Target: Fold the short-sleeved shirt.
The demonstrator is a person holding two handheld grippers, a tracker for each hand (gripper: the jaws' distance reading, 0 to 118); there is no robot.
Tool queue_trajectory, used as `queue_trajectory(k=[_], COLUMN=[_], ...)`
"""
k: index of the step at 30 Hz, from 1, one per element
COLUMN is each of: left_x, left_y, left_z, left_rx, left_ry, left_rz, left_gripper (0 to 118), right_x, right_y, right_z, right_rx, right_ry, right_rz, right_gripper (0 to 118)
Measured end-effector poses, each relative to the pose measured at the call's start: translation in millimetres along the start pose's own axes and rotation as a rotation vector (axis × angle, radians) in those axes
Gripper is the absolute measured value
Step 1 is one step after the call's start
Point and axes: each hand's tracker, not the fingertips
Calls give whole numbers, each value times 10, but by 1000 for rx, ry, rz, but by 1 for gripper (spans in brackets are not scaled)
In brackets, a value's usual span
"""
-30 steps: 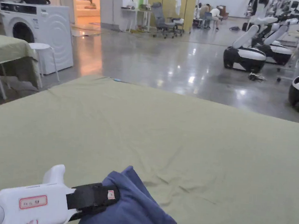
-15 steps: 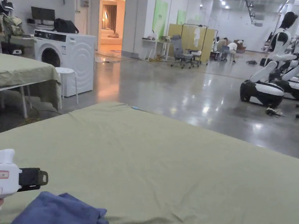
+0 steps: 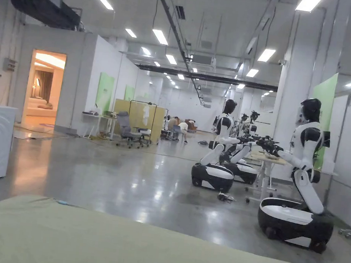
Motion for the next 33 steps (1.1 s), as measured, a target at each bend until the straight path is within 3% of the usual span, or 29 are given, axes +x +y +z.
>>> queue_trajectory(k=[2, 4, 9, 13, 18, 33], left_x=[374, 615, 1046, 1156, 1128, 1220], left_y=[-58, -171, -336, -342, -255, -252], left_z=[-27, -72, 92, 412, 450, 344], left_rx=[22, 36, 17, 47, 80, 38], left_ry=[-32, -51, -135, -20, 15, -59], left_rz=[-34, -25, 73, 27, -46, -26], left_gripper=[46, 9, 5, 4, 4, 4], right_x=[-43, -158, -288, -370, -440, -335], right_y=[78, 179, 209, 122, 141, 171], right_z=[31, 78, 235, 377, 397, 366], right_rx=[32, 65, 117, 144, 154, 167], right_ry=[0, -20, -61, -131, -131, -165], right_rz=[26, 89, 157, 224, 225, 211], right_gripper=[0, 0, 0, 0, 0, 0])
